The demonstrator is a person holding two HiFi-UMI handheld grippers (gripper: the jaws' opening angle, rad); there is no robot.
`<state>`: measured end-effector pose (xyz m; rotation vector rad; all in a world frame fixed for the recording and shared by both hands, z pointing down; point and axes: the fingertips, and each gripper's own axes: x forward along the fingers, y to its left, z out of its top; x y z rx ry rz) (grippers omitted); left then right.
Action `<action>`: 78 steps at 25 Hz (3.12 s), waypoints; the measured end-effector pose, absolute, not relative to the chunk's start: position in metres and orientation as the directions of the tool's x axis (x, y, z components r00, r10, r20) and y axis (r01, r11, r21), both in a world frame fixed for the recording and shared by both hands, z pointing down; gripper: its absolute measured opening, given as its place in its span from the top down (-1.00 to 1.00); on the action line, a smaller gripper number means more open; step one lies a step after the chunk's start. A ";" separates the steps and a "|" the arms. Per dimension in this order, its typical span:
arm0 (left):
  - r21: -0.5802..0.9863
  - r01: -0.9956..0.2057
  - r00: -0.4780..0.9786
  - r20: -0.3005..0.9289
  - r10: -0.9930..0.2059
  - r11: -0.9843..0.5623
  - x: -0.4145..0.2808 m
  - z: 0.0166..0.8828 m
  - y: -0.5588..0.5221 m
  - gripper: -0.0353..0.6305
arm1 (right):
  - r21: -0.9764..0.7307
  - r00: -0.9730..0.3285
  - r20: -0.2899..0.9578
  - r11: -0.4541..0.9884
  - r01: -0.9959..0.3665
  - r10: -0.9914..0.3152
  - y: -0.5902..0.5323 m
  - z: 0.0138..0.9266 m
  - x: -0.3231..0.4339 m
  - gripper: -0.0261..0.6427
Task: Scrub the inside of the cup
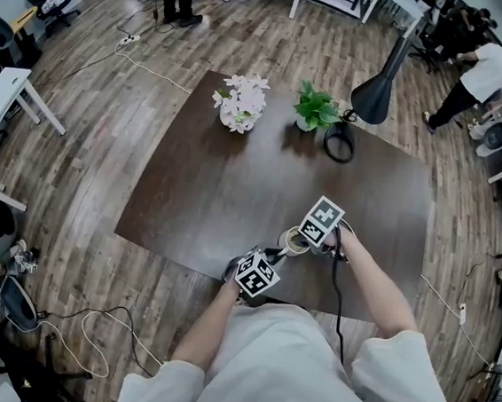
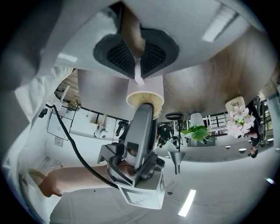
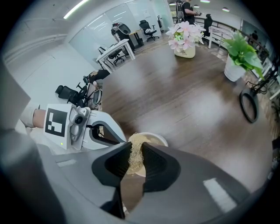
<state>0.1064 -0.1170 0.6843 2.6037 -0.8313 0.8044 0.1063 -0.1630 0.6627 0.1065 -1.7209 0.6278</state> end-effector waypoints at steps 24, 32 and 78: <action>0.123 -0.598 0.691 0.580 -0.431 -0.792 0.111 0.683 -0.114 0.76 | -0.195 -0.173 0.976 0.889 -0.414 0.134 -0.188 0.667 0.122 0.64; 0.116 -0.595 0.692 0.578 -0.433 -0.795 0.114 0.682 -0.113 0.77 | -0.179 -0.154 0.980 0.897 -0.404 0.126 -0.189 0.662 0.131 0.64; 0.126 -0.648 0.658 0.589 -0.469 -0.751 0.112 0.687 -0.110 0.77 | -0.215 -0.114 0.975 0.932 -0.291 0.189 -0.155 0.645 0.146 0.64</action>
